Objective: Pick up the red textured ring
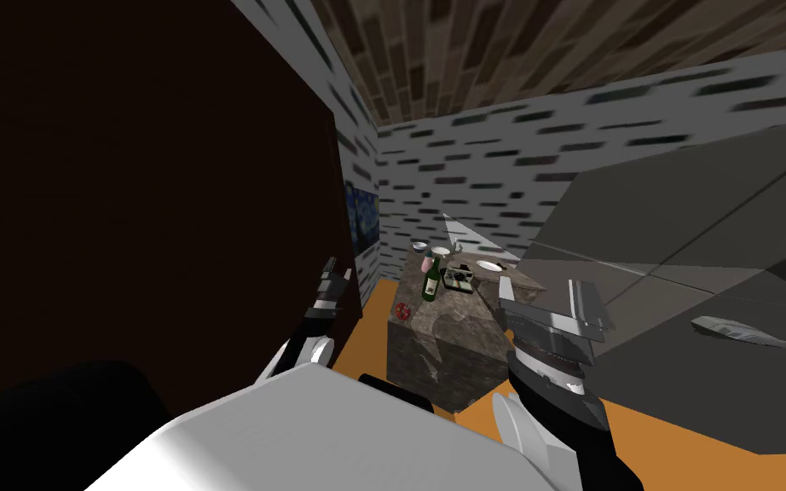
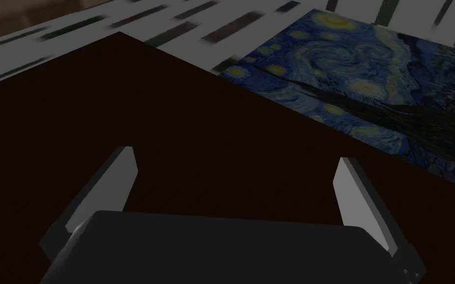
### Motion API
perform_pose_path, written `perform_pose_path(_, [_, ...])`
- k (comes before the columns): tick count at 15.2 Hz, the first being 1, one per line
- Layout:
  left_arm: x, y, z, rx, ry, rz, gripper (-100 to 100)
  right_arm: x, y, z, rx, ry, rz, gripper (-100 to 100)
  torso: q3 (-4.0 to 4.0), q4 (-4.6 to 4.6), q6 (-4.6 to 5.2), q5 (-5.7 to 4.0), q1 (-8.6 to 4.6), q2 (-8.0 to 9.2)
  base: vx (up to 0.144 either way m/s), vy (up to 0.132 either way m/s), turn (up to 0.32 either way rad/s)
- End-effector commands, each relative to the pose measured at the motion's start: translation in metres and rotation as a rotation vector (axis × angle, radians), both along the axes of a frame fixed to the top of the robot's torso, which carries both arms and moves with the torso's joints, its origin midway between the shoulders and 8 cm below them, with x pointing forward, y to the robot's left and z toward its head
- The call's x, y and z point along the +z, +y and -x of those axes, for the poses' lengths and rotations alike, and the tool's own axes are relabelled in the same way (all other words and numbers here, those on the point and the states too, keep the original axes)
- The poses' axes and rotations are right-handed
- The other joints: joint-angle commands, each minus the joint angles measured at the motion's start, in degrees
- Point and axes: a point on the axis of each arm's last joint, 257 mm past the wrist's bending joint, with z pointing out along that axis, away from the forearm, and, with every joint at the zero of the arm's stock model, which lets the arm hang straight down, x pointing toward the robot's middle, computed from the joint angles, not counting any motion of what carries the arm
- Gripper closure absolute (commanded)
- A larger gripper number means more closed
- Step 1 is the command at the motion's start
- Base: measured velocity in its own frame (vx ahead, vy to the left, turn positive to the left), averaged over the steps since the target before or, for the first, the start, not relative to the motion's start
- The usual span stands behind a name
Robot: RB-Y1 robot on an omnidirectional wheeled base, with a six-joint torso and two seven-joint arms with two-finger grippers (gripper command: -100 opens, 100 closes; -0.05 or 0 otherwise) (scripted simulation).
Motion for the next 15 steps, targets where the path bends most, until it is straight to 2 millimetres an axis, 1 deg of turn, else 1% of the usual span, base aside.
perform_pose_path(1, [-0.005,-0.003,-0.006,-0.018,0.021,-0.023,-100,0.000,0.000,0.000,0.000,0.000,0.000,0,0.00,0.00,0.00,0.00,0.00,0.00,-0.001,0.001,-0.016])
perform_pose_path(4, [-0.025,-0.009,-0.027,-0.056,0.092,-0.065,-100,0.000,0.000,0.000,0.000,0.000,0.000,0,0.00,0.00,0.01,0.01,0.07,0.00,-0.005,0.013,-0.048])
perform_pose_path(5, [-0.025,-0.009,-0.027,-0.056,0.093,-0.065,-100,0.000,0.000,0.000,0.000,0.000,0.000,0,-0.01,0.00,0.03,0.02,0.10,-0.01,-0.007,0.020,-0.043])
perform_pose_path(7, [-0.044,-0.012,-0.046,-0.079,0.156,-0.085,-100,0.000,0.000,0.000,0.000,0.000,0.000,0,0.00,0.00,0.02,0.02,0.11,0.00,-0.011,0.021,-0.052])
perform_pose_path(8, [-0.045,-0.012,-0.047,-0.078,0.162,-0.084,-100,0.000,0.000,0.000,0.000,0.000,0.000,0,0.00,0.00,0.03,0.03,0.12,0.01,-0.011,0.022,-0.052])
perform_pose_path(9, [-0.057,-0.013,-0.059,-0.088,0.202,-0.092,-100,0.000,0.000,0.000,0.000,0.000,0.000,0,0.00,0.00,0.01,0.03,0.12,0.01,-0.010,0.020,-0.052])
perform_pose_path(10, [-0.057,-0.013,-0.059,-0.088,0.202,-0.092,-100,0.000,0.000,0.000,0.000,0.000,0.000,0,0.00,0.00,0.02,0.03,0.11,0.01,-0.008,0.019,-0.046])
perform_pose_path(11, [-0.069,-0.014,-0.071,-0.097,0.242,-0.099,-100,0.000,0.000,0.000,0.000,0.000,0.000,0,0.00,0.00,0.01,0.03,0.10,0.01,-0.009,0.020,-0.052])
perform_pose_path(12, [-0.070,-0.014,-0.071,-0.097,0.246,-0.098,-100,0.000,0.000,0.000,0.000,0.000,0.000,0,0.00,0.00,0.02,0.02,0.10,0.00,-0.008,0.019,-0.050])
perform_pose_path(13, [-0.077,-0.016,-0.083,-0.106,0.279,-0.105,-100,0.000,0.000,0.000,0.000,0.000,0.000,0,0.00,0.00,0.02,0.02,0.09,0.00,-0.008,0.019,-0.067])
perform_pose_path(14, [-0.083,-0.015,-0.084,-0.105,0.293,-0.104,-100,0.000,0.000,0.000,0.000,0.000,0.000,0,0.00,0.00,0.02,0.02,0.10,0.00,-0.009,0.019,-0.052])
perform_pose_path(15, [-0.092,-0.017,-0.095,-0.113,0.322,-0.110,-100,0.000,0.000,0.000,0.000,0.000,0.000,0,0.00,0.00,0.01,0.03,0.10,0.00,-0.010,0.022,-0.068])
